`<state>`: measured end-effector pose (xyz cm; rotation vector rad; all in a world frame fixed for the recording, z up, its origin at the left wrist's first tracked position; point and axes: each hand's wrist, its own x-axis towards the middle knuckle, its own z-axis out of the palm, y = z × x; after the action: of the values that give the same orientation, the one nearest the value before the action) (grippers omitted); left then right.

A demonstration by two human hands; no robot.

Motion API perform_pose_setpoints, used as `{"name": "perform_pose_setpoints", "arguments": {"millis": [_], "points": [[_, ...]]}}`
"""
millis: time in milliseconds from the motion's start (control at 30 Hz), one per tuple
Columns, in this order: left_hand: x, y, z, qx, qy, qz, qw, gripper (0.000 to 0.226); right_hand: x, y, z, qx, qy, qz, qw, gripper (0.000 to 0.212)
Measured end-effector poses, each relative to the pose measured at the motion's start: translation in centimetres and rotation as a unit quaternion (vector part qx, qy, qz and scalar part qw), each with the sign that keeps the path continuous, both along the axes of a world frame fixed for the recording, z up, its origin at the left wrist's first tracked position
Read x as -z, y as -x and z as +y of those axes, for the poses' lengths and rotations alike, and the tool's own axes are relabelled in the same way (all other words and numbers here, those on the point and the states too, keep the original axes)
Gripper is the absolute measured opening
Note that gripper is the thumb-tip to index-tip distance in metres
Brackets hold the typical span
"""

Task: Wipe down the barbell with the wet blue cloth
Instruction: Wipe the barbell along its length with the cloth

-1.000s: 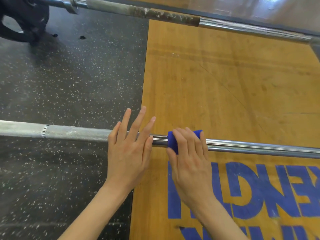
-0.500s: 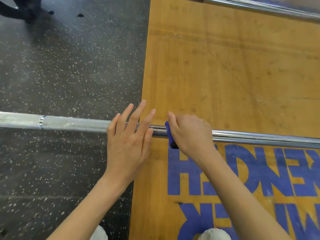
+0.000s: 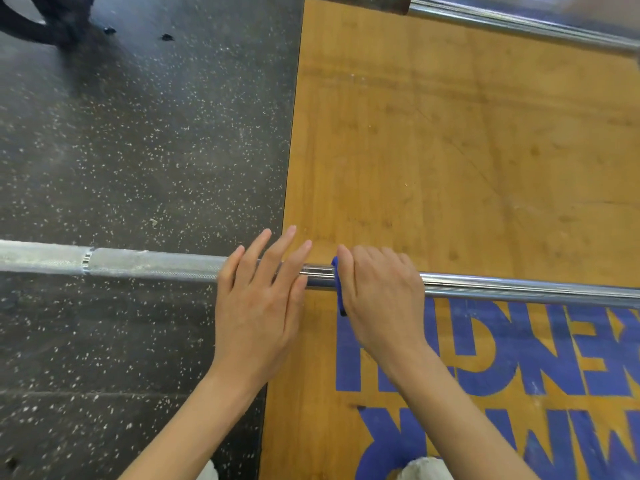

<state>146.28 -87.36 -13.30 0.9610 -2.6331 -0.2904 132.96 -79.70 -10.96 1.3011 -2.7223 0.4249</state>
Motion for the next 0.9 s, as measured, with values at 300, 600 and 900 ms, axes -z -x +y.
{"name": "perform_pose_setpoints", "arguments": {"millis": [300, 600, 900], "points": [[-0.3, -2.2, 1.7, 0.012, -0.025, -0.010, 1.000, 0.051, -2.0, -1.1, 0.3, -0.070, -0.144, -0.033, 0.987, 0.040], [0.1, -3.5, 3.0, 0.013, -0.007, -0.007, 1.000, 0.048, -0.8, -3.6, 4.0, -0.068, -0.021, -0.058, 0.996, 0.034], [-0.8, -5.0, 3.1, 0.033, -0.051, 0.025, 0.998, 0.053, 1.3, -3.4, 7.5, -0.132, 0.031, -0.029, 0.990, 0.046]]}}
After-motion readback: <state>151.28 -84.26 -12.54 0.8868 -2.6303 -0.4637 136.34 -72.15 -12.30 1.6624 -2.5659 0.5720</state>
